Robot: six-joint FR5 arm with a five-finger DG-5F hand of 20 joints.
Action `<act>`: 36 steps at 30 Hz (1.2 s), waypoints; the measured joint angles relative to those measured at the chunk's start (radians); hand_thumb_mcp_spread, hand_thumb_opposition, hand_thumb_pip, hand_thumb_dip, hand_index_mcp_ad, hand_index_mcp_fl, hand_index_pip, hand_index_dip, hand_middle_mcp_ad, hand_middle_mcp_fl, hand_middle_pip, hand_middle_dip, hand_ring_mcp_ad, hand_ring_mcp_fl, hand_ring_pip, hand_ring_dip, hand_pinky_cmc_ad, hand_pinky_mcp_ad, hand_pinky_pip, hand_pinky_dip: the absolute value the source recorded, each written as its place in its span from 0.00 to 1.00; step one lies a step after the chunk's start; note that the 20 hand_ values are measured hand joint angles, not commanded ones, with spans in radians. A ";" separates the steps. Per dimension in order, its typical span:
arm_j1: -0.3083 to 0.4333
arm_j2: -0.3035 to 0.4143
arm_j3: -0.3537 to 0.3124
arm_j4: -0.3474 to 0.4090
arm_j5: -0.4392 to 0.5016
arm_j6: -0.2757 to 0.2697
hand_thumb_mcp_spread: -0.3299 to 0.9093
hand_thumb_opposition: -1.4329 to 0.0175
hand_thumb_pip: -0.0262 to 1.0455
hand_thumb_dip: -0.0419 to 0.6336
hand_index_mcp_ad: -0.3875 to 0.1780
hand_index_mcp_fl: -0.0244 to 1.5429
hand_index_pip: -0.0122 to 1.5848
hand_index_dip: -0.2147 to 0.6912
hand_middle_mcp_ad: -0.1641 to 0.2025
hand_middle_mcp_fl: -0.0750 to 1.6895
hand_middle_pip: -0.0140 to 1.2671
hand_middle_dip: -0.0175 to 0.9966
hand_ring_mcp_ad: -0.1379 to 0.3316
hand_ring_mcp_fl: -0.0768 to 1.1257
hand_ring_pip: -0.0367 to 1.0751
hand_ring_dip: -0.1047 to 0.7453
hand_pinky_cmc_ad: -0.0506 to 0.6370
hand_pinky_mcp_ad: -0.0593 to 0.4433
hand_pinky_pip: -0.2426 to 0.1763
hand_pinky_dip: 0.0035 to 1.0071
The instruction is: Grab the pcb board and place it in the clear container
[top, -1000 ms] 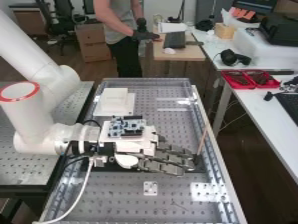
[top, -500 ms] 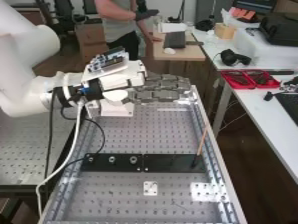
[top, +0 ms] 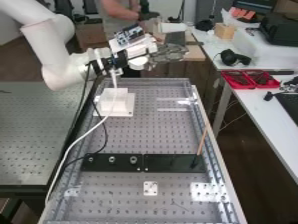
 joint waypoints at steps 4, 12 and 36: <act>0.051 -0.024 0.017 -0.038 0.081 -0.016 0.86 0.36 0.40 0.41 0.29 0.44 0.81 0.39 0.59 0.15 0.12 0.20 0.61 0.12 0.12 0.21 0.55 0.39 0.44 0.19; 0.145 -0.104 0.072 -0.113 0.238 -0.060 0.86 0.36 0.40 0.41 0.29 0.44 0.80 0.41 0.59 0.15 0.12 0.20 0.61 0.12 0.12 0.21 0.55 0.39 0.44 0.19; 0.180 -0.237 0.219 -0.325 0.393 -0.090 0.80 0.37 0.35 0.42 0.30 0.29 0.79 0.46 0.60 0.12 0.12 0.20 0.62 0.12 0.13 0.21 0.55 0.39 0.44 0.19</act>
